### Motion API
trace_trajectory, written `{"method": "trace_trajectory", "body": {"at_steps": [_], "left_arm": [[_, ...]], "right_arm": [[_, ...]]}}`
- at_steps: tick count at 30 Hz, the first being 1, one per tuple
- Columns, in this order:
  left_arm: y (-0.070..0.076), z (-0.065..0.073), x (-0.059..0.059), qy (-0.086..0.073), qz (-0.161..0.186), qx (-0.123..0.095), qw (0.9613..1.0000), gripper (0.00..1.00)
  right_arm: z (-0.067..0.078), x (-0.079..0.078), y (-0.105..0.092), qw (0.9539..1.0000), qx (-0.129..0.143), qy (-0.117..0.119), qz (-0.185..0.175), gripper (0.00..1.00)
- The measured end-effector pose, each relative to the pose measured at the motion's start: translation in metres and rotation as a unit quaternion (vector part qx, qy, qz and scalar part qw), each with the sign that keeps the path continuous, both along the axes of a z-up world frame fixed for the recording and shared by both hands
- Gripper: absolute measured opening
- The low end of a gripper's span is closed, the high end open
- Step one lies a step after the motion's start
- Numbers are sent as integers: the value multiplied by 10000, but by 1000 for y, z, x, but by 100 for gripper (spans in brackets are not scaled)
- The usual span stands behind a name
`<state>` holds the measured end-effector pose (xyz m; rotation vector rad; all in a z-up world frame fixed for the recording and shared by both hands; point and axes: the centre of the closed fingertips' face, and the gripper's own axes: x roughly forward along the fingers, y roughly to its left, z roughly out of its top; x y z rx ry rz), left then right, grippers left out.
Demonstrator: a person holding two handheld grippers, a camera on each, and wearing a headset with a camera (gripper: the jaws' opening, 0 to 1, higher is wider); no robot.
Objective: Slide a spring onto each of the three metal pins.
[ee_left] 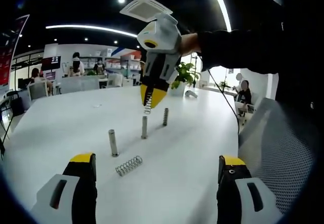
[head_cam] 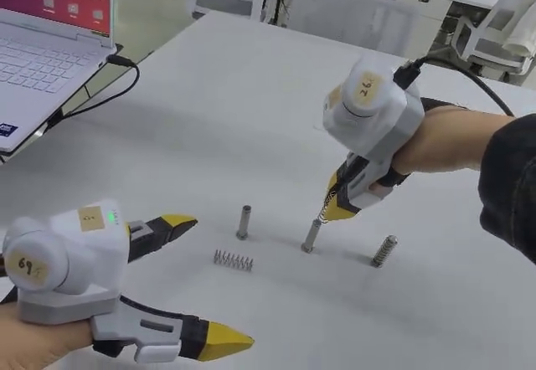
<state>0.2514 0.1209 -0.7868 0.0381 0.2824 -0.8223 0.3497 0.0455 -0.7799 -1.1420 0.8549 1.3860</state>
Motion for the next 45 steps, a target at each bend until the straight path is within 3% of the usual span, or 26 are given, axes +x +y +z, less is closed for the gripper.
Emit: {"method": "trace_trajectory", "body": {"at_steps": [13, 36, 45], "left_arm": [[2, -2, 0, 36, 28, -59, 10000, 98], [4, -6, 0, 96, 55, -57, 9999, 96], [6, -7, -1, 112, 71, -60, 9999, 95]], "right_arm": [[-13, 2, 4, 9999, -52, 117, 15, 9], [-56, 5, 7, 9994, -212, 248, -77, 9], [-66, 6, 6, 9992, -225, 281, -144, 9]]}}
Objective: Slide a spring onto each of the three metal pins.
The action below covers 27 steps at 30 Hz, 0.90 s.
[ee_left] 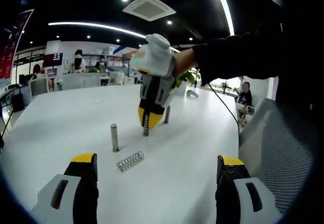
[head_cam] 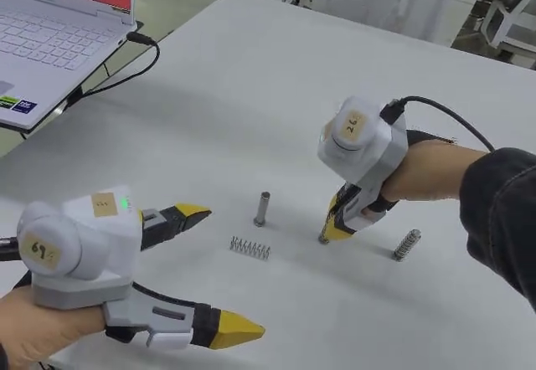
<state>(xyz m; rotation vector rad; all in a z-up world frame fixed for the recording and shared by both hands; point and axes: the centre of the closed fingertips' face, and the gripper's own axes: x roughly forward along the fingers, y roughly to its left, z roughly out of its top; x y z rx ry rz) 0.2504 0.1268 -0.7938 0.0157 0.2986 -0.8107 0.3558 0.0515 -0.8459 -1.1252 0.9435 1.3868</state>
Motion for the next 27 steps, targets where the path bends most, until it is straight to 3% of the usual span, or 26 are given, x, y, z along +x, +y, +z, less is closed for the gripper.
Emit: {"method": "trace_trajectory", "body": {"at_steps": [15, 27], "left_arm": [[1, 0, 0, 11, 10, 2, 10000, 94], [-1, 1, 0, 10, -31, 40, 10000, 94]], "right_arm": [[-1, 1, 1, 9999, 58, 33, -91, 14], [4, 2, -13, 9995, 136, -7, -275, 16]]}}
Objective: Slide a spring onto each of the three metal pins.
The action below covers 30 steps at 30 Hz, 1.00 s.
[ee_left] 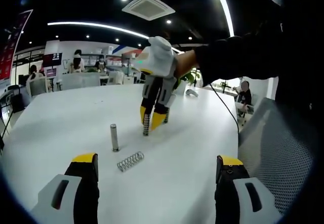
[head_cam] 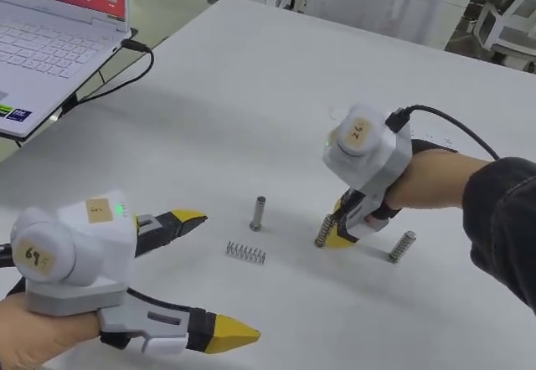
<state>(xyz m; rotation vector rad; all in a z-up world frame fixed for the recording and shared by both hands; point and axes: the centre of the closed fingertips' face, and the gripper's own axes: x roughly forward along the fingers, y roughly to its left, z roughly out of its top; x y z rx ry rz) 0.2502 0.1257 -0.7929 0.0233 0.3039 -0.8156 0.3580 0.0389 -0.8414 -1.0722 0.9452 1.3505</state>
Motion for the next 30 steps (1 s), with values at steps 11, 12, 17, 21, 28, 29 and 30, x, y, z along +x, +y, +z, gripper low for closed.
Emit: {"method": "trace_trajectory", "body": {"at_steps": [11, 12, 17, 21, 28, 29, 30], "left_arm": [[1, 0, -1, 14, -15, 48, 10000, 94], [0, -1, -2, 20, -25, 52, 10000, 94], [-2, 0, -1, 13, -60, 77, 10000, 93], [-3, 2, 0, -2, -88, 102, 9999, 93], [-5, 1, 0, 26, -119, 141, 9998, 93], [-5, 1, -1, 29, -128, 153, 9998, 93], [-6, 1, -1, 30, -134, 156, 9998, 93]], "right_arm": [[14, -2, -8, 9994, 269, -51, -226, 17], [16, -2, -8, 9992, 308, -54, -243, 17], [19, -7, -12, 9985, 441, -61, -331, 17], [19, -13, -17, 9979, 508, -65, -403, 17], [19, -27, -22, 9963, 696, -86, -488, 17], [19, -30, -23, 9962, 713, -92, -495, 17], [19, -31, -24, 9960, 728, -93, -507, 17]]}}
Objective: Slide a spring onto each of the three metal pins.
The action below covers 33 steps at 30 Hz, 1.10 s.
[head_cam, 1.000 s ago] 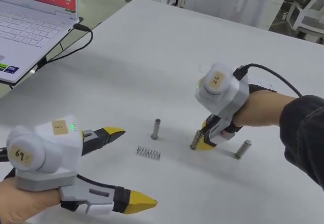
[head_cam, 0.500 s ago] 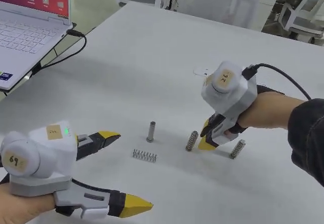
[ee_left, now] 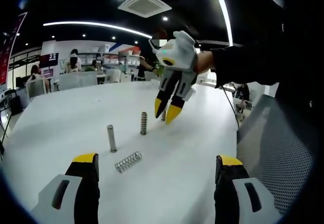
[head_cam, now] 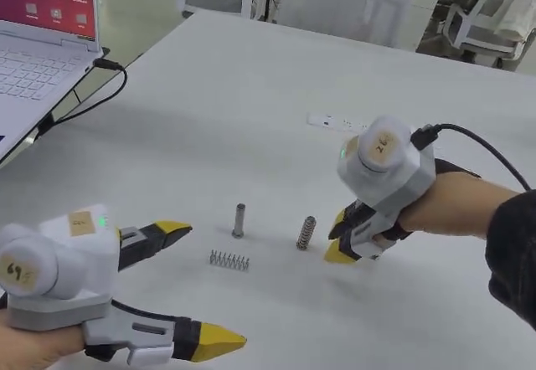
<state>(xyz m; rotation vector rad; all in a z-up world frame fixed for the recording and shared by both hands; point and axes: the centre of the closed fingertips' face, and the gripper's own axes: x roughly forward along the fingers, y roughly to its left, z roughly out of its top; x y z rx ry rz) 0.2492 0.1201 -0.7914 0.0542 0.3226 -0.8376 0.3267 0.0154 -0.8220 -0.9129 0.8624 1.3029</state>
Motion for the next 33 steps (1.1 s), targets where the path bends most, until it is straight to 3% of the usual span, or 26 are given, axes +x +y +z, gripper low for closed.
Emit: {"method": "trace_trajectory", "body": {"at_steps": [11, 21, 33], "left_arm": [[-2, 0, -1, 14, -30, 41, 10000, 92], [-3, 3, -3, -9, -61, 101, 9999, 92], [5, 3, -8, -20, 12, 123, 9999, 92]], "right_arm": [[3, -21, 6, 9997, 241, 35, -73, 17], [3, -43, 35, 9990, 383, 86, 196, 17], [0, -41, 75, 9978, 426, 77, 510, 16]]}}
